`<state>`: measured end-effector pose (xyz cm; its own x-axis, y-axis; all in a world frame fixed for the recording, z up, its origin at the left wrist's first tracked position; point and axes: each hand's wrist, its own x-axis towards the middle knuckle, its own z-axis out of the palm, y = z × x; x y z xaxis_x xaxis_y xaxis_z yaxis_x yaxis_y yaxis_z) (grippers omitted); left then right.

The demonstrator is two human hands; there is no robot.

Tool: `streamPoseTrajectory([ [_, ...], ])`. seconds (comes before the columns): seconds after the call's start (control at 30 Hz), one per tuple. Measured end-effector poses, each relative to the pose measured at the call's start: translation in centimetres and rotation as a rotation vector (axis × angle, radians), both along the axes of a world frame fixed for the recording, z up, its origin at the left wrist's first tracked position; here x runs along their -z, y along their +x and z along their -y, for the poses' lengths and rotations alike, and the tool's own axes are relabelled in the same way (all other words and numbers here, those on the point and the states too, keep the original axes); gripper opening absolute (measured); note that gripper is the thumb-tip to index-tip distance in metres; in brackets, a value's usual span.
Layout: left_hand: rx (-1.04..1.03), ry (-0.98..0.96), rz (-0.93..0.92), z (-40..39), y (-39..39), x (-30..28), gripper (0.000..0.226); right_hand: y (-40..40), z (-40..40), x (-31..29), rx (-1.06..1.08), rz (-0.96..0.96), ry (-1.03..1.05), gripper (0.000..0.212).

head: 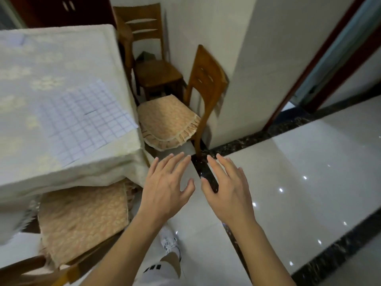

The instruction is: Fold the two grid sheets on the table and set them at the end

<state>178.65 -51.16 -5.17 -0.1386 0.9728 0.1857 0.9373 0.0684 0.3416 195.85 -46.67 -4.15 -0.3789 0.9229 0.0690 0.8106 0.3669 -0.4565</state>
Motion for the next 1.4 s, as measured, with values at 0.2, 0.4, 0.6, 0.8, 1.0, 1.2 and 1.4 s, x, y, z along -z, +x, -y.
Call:
streamPoseTrajectory([
  [0.2,-0.13,0.018,0.064,-5.4,-8.2,0.3,0.057,-9.4,-8.3,0.3,-0.189,0.025,-0.013,0.061],
  [0.4,-0.278,0.01,0.058,-8.9,-16.2,0.9,0.056,-17.6,-14.5,0.9,-0.318,0.037,0.004,0.061],
  [0.6,-0.375,0.001,0.06,-11.5,-20.6,1.8,0.057,-23.3,-18.3,1.8,-0.385,0.012,-0.061,0.058],
  [0.8,-0.465,-0.047,0.08,-13.8,-24.1,3.3,0.057,-28.1,-22.3,3.1,-0.482,0.011,-0.077,0.057],
  [1.0,-0.586,-0.09,0.08,-17.9,-27.9,4.9,0.057,-33.3,-28.4,4.4,-0.6,0.04,-0.078,0.058],
  [1.2,-0.732,-0.127,0.094,-21.7,-30.7,5.3,0.057,-37.8,-34.1,5.2,-0.789,0.074,-0.106,0.057],
  [1.4,-0.854,-0.177,0.107,-22.5,-31.6,6.3,0.054,-41.4,-36.4,6.6,-0.964,0.119,-0.162,0.057],
])
